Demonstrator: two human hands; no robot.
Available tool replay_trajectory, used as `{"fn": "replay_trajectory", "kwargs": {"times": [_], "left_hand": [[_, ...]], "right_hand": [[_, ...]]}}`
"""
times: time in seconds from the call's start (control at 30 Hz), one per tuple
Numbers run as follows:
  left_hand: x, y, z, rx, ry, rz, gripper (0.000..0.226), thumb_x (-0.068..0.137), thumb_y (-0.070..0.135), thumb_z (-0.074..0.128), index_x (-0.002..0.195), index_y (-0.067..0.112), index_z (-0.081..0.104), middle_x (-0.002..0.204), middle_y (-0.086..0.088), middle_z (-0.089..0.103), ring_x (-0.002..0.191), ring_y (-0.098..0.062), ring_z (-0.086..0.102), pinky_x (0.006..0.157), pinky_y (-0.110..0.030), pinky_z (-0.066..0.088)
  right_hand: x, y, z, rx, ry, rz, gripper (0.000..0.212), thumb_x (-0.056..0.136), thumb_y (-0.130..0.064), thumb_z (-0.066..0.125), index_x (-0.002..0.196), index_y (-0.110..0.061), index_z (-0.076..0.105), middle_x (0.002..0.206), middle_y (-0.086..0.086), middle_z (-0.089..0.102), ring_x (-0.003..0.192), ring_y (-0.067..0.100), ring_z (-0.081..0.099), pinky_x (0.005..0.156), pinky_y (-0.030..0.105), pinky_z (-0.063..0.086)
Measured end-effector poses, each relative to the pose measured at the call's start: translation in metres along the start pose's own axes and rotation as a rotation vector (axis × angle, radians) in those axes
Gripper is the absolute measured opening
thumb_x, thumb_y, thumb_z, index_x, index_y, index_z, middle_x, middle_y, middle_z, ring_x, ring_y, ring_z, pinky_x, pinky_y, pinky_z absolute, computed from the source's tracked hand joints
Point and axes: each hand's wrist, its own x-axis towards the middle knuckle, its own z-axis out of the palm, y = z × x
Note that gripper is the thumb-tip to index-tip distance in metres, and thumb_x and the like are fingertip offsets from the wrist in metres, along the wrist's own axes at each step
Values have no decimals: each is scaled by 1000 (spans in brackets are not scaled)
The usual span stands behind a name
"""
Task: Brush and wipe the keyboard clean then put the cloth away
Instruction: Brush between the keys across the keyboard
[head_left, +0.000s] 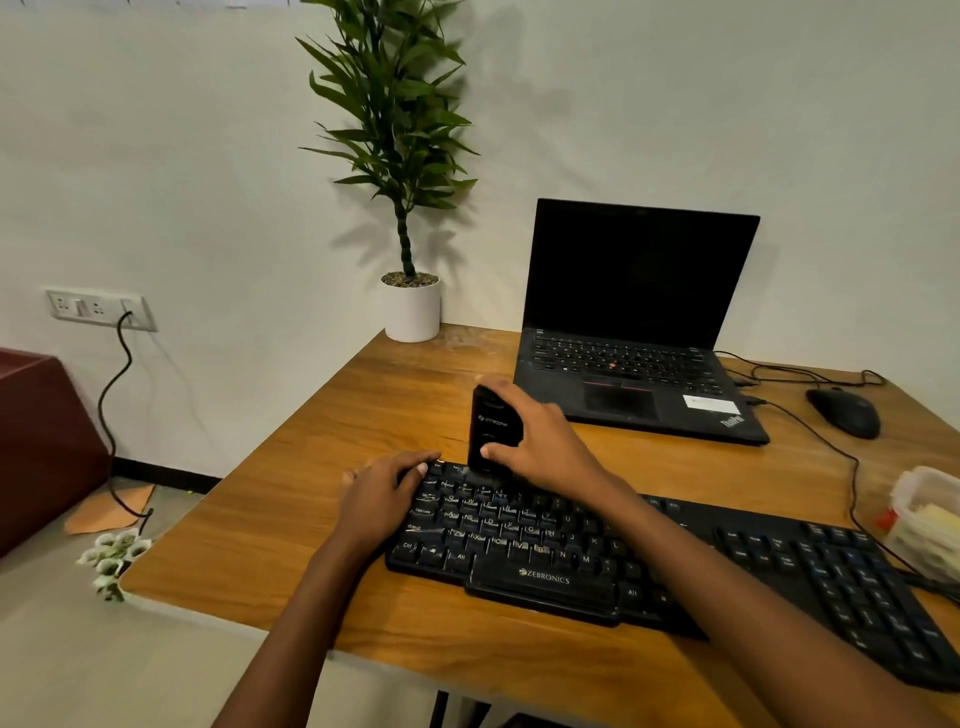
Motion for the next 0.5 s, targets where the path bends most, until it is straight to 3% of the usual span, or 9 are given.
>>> {"fn": "replay_trajectory", "kwargs": {"times": [0.1, 0.17, 0.23, 0.3, 0.37, 0.5], "left_hand": [[0, 1, -1, -16, -5, -5, 28, 98, 28, 45, 121, 33, 61, 127, 7, 60, 121, -15, 47, 98, -33, 14], [-1, 2, -1, 2, -3, -7, 28, 98, 28, 44, 121, 33, 61, 128, 8, 59, 122, -14, 46, 97, -32, 14], [0, 4, -2, 19, -7, -12, 28, 99, 28, 44, 121, 34, 61, 127, 9, 60, 122, -14, 47, 92, -31, 15], [-1, 4, -2, 27, -11, -9, 28, 99, 29, 44, 121, 35, 60, 126, 10, 61, 120, -13, 48, 85, -29, 14], [-1, 3, -2, 40, -13, 1, 28, 99, 29, 43, 121, 37, 60, 125, 11, 61, 119, -12, 48, 81, -26, 12], [-1, 2, -3, 47, -22, 2, 29, 99, 29, 43, 123, 36, 59, 128, 10, 59, 120, -12, 47, 79, -25, 10]], "right_hand": [[7, 6, -20, -90, -81, 83, 79, 76, -15, 72, 140, -36, 32, 128, 10, 52, 101, 23, 57, 75, 31, 53], [13, -4, -26, -164, -95, 60, 77, 76, -14, 71, 140, -31, 33, 129, 9, 52, 110, 25, 51, 84, 36, 48], [17, -15, -17, -93, -46, 5, 75, 78, -16, 71, 141, -29, 33, 129, 6, 52, 114, 24, 50, 90, 39, 48], [14, -18, -2, 3, 0, -42, 75, 78, -16, 71, 141, -31, 32, 126, 5, 55, 104, 21, 57, 83, 38, 53], [7, -10, 4, 7, 16, -57, 75, 79, -13, 70, 142, -31, 31, 121, 5, 58, 87, 16, 57, 70, 28, 52], [11, 7, -16, -20, -64, 21, 77, 76, -11, 72, 141, -26, 34, 127, 8, 54, 104, 20, 55, 79, 26, 47]]}}
